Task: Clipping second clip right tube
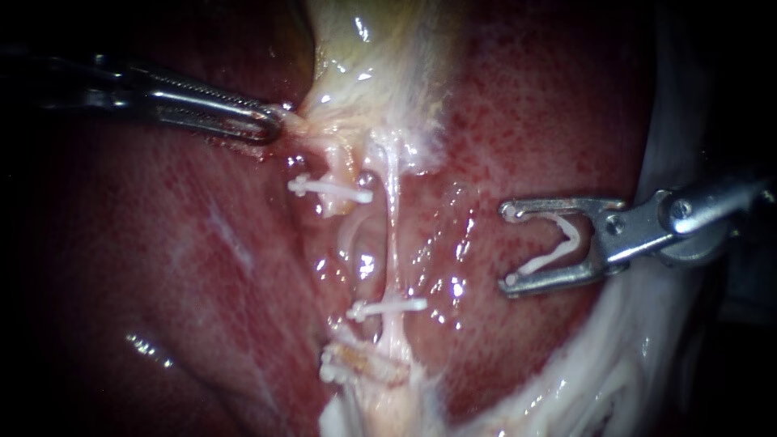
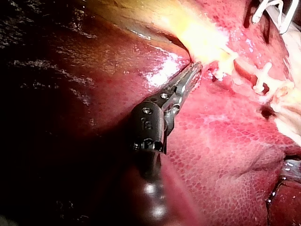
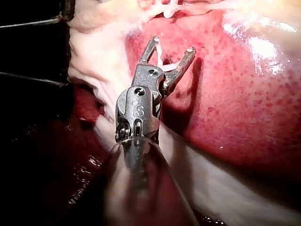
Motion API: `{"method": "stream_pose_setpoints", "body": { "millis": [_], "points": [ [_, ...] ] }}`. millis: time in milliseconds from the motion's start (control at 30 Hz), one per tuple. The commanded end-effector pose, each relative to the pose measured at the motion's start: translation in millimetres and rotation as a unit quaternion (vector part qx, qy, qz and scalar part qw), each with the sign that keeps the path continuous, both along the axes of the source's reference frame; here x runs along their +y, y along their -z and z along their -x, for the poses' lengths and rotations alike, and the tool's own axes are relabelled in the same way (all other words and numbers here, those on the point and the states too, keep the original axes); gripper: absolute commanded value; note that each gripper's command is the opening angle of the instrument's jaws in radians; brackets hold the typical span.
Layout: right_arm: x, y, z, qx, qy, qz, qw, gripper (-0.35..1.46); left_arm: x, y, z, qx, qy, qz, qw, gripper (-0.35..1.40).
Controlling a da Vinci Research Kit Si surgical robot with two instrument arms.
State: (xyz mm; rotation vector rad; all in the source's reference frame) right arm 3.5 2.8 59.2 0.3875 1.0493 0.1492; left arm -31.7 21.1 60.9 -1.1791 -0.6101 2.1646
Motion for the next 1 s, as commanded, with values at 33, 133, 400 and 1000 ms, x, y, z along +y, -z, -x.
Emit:
{"method": "stream_pose_setpoints", "body": {
  "millis": [33, 133, 400, 1000],
  "points": [
    [0.0, 0.0, 0.0, 0.000, 0.000, 0.000, 1.0000, 0.50, 0.2, 0.2, -0.2, -0.001, -0.001, -0.001, 1.0000, -0.35],
    [0.0, 0.1, -0.2, 0.003, 0.003, -0.002, 1.0000, 0.50, 1.1, 2.2, -1.6, -0.002, -0.003, -0.006, 1.0000, -0.35],
    [-0.1, 0.5, -1.4, 0.011, 0.010, -0.025, 0.9996, 0.50, 2.8, 5.3, -3.9, -0.005, 0.015, -0.005, 0.9999, -0.35],
    [-2.3, -3.7, -11.8, 0.012, -0.027, -0.234, 0.9717, 0.50, 2.3, 5.5, -3.6, -0.003, 0.017, -0.004, 0.9998, -0.35]
  ]
}}
